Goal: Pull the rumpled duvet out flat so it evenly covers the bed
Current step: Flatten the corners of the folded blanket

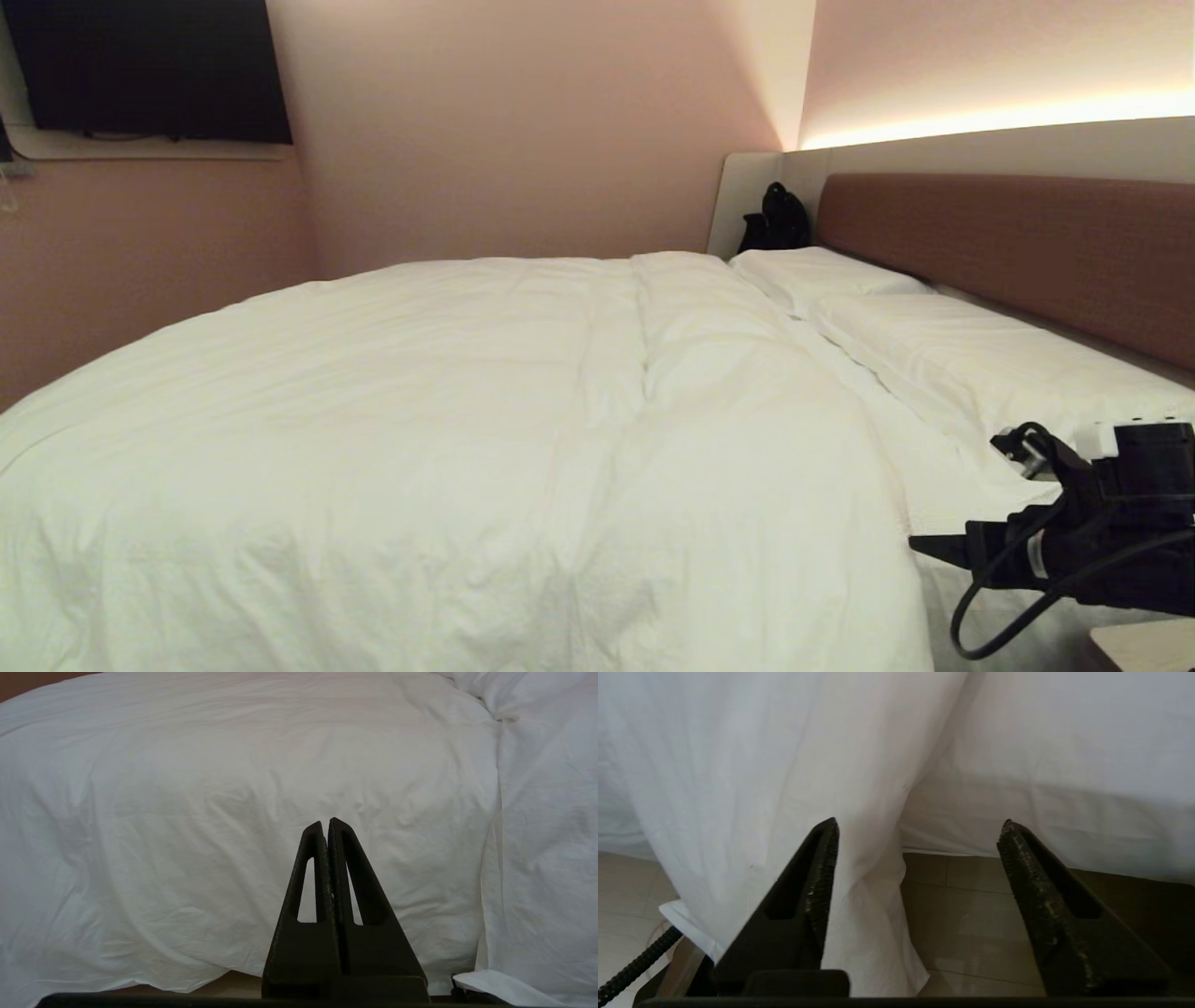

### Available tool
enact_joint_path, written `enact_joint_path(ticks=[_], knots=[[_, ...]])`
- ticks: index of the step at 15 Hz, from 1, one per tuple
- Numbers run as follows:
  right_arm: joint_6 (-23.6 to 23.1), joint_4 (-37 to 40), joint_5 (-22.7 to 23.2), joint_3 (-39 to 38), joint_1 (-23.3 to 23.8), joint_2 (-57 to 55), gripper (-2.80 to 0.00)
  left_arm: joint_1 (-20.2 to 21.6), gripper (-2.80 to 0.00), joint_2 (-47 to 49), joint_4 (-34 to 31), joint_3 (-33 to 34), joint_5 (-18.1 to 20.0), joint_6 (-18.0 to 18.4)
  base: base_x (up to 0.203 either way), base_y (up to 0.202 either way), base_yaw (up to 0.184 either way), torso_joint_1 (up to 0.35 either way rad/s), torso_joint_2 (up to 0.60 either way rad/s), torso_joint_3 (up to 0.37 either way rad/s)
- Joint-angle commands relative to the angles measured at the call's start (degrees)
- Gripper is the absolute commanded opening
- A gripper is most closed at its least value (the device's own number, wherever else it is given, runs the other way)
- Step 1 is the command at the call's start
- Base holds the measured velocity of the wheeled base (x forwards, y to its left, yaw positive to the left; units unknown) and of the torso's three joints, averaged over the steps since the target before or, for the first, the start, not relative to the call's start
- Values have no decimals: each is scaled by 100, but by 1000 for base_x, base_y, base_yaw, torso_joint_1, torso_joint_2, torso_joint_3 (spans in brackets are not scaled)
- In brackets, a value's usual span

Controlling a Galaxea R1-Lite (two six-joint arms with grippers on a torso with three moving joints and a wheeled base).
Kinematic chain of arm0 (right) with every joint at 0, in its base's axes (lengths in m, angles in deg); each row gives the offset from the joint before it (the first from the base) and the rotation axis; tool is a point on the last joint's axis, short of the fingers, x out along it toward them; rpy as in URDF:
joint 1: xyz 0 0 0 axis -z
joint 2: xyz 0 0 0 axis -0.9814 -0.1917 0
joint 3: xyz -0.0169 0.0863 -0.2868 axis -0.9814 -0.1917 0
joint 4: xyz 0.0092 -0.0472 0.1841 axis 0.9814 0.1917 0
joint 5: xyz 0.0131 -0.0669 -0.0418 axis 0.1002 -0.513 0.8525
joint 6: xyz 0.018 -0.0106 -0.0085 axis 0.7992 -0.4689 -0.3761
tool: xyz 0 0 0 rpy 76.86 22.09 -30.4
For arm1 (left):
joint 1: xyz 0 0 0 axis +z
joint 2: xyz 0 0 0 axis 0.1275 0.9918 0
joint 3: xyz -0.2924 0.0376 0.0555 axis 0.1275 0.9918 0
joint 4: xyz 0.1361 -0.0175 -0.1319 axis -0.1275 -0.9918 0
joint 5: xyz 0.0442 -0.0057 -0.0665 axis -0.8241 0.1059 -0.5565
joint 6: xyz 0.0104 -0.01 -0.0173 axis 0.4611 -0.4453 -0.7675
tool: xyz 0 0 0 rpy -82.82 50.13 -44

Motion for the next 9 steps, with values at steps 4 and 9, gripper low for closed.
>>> enact_joint_path(ticks=[4, 9], knots=[[209, -31, 3, -80, -528, -1, 0, 1, -280, -2, -2, -1, 0, -2, 0, 0, 0, 0, 0, 0], [416, -68, -1, 269, -665, -743, 0, 1, -280, -2, -2, -1, 0, -2, 0, 0, 0, 0, 0, 0]])
